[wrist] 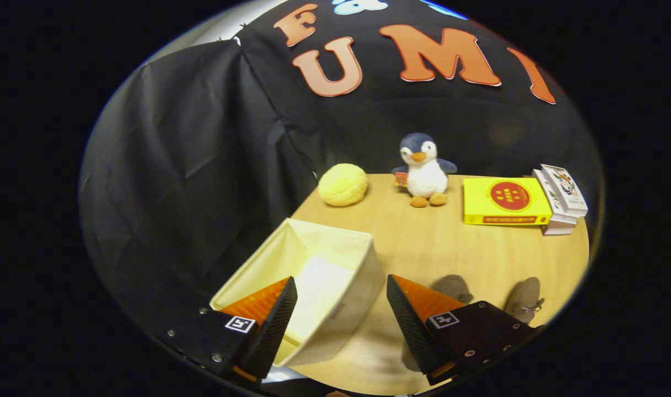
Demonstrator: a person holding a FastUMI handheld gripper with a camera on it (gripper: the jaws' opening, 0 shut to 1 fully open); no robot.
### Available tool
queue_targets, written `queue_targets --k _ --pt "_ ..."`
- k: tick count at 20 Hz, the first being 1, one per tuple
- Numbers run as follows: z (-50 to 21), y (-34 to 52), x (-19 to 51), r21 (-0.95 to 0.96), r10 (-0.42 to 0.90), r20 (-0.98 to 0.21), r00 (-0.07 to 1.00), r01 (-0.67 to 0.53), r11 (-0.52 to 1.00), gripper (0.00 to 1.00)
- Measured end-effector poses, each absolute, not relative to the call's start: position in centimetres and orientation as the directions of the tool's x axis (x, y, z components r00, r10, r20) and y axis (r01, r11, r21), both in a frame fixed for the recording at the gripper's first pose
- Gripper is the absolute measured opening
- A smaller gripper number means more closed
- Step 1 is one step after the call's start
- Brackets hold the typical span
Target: Open the storage box then place both shoes into the box .Put the left shoe in first, then the right shoe, with the right side of both shoes facing outward in a uniform manner.
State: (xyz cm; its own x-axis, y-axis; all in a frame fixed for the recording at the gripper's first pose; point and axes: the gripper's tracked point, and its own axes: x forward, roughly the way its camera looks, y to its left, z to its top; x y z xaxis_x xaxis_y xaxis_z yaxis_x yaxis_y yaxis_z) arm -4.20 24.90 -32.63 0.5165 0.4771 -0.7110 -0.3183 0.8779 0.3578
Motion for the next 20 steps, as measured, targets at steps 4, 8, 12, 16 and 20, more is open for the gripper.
queue_targets --k 4,8,12,16,20 --pt "-36.7 18.6 -5.9 0.295 0.374 -0.768 0.521 -0.231 0.927 0.98" --pt "-41.2 13.7 -8.4 0.201 0.279 -0.831 0.481 -0.208 0.957 0.96" --pt "-45.3 12.2 -8.8 0.172 0.253 -0.863 0.438 -0.215 0.961 0.86" --pt "-48.4 11.3 -7.2 0.149 0.218 -0.864 0.454 -0.182 0.972 0.7" --pt "-50.2 11.9 -6.3 0.193 0.238 -0.86 0.451 -0.144 0.971 0.48"
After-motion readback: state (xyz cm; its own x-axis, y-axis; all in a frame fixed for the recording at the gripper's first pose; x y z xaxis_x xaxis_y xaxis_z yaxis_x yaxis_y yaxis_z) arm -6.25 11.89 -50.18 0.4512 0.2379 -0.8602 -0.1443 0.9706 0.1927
